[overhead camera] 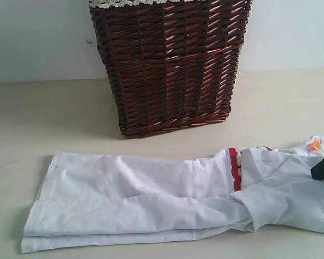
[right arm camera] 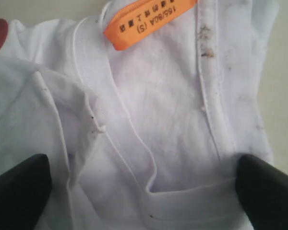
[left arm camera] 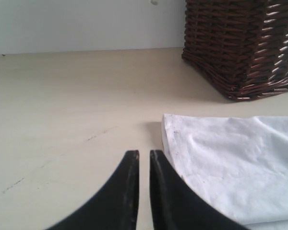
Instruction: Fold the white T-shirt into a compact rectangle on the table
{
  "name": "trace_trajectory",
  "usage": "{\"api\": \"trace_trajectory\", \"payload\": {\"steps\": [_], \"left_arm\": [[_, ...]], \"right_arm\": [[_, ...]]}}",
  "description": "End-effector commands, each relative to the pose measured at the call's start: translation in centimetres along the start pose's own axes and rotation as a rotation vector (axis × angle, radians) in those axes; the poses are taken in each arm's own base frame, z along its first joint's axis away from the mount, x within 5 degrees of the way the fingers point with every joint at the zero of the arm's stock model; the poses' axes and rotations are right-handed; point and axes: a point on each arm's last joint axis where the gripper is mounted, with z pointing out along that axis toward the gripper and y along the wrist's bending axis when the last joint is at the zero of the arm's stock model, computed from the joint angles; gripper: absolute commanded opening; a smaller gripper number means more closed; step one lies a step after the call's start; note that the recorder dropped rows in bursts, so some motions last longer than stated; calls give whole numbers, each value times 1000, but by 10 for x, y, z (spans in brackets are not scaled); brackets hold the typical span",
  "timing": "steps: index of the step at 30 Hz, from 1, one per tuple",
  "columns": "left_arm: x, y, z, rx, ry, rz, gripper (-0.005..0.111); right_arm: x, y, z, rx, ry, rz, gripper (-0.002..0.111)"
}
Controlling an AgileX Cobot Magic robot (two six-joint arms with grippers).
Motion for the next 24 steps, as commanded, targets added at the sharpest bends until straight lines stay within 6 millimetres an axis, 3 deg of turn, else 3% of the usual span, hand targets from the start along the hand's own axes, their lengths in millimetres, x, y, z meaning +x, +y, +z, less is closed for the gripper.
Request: {"api": "trace_trajectory", "payload": {"steps": [1,5,9,18,24], "left_arm": [[0,0,0,0,-10,1,11],[0,0,0,0,-10,1,11],[0,0,0,0,-10,1,11],[0,0,0,0,-10,1,11],[0,0,0,0,-10,1,11]], "right_arm": [[2,-2,3,-16,14,-4,105],[3,3,1,-57,26,-5,105],[1,18,-15,-124,17,-38,105],[-10,24,-56,126,-121,-241,105],[-7,25,-56,120,-105,-226,105]]}}
